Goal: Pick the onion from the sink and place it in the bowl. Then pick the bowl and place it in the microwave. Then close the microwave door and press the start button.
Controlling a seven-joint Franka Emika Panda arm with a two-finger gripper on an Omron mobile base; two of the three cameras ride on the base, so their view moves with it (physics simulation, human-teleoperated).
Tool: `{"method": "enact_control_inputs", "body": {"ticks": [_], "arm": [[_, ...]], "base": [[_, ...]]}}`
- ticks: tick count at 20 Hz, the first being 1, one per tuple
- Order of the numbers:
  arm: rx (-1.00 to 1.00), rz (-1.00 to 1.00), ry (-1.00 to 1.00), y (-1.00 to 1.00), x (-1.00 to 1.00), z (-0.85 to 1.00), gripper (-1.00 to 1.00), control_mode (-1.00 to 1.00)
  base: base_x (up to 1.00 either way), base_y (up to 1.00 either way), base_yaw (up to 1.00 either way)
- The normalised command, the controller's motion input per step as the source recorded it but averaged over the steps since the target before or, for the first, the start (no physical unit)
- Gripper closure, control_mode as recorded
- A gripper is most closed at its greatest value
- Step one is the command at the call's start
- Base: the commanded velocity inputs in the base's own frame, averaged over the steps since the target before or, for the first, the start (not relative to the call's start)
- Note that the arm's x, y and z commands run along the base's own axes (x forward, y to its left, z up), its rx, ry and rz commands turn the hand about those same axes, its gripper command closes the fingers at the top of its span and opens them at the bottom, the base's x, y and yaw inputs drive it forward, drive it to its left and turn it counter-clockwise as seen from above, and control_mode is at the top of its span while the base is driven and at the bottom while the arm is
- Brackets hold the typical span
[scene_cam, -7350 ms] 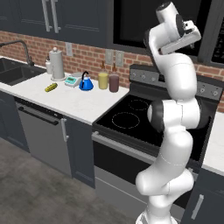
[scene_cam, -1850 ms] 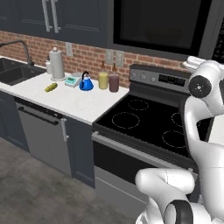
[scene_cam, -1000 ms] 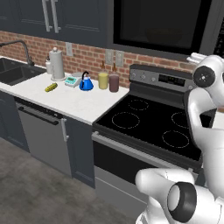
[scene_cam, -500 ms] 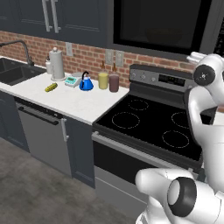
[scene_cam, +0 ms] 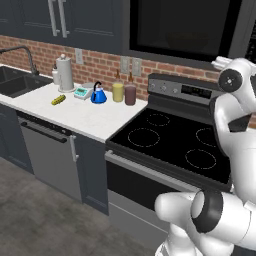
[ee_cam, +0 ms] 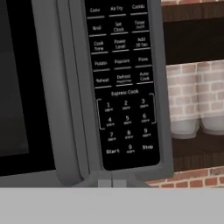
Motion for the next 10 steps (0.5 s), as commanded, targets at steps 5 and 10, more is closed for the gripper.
{"method": "enact_control_inputs", "body": {"ticks": [5,10], "arm": [[0.04,0.0,0.0,-0.24,0.15,0.0,1.0,-1.0],[0.03,0.01,0.0,-0.22,0.07,0.0,1.0,-1.0]], "base": [[0.0,0.0,0.0],[0.0,0.0,0.0]]}}
